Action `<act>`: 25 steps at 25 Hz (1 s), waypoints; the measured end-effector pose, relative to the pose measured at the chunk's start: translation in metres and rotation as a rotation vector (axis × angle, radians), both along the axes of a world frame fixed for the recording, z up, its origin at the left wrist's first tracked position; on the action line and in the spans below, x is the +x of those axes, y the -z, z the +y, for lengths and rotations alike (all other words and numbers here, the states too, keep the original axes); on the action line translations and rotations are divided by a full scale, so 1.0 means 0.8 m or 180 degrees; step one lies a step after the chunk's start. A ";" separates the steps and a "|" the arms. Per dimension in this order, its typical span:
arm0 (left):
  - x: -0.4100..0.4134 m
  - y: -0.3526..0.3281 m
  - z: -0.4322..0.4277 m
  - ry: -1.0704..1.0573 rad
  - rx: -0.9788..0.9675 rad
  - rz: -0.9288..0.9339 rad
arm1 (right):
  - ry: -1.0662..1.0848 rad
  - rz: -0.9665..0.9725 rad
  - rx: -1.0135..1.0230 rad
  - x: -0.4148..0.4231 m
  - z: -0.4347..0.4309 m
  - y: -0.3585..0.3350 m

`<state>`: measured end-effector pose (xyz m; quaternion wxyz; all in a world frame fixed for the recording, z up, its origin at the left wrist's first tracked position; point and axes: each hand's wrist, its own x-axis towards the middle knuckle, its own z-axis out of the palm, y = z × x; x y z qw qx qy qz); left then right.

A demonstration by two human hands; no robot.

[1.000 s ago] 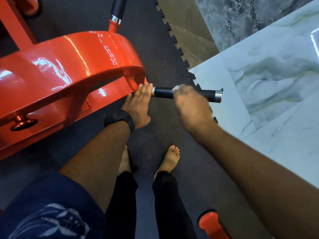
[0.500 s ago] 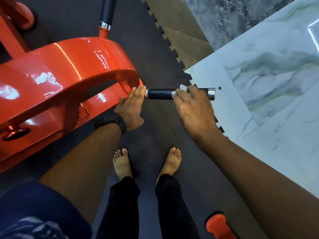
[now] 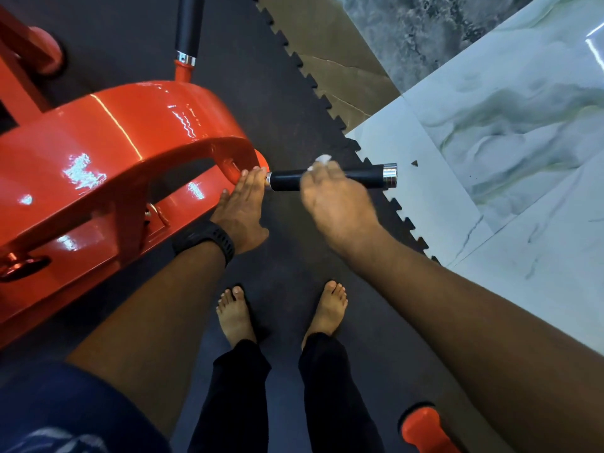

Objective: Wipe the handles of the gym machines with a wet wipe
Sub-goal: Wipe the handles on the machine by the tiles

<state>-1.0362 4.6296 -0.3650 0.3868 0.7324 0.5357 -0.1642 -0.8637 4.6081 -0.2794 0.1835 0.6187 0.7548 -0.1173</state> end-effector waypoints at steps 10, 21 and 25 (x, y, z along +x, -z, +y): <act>0.000 -0.006 -0.001 0.0054 -0.0053 0.0048 | -0.0409 0.0182 -0.0282 -0.031 0.040 0.015; -0.003 -0.007 0.001 0.0112 -0.0070 0.0091 | 0.0665 0.0483 -0.0968 0.007 0.092 0.007; -0.002 -0.007 -0.002 0.0017 -0.0021 -0.0001 | 0.0304 0.0154 -0.0650 0.015 0.056 0.002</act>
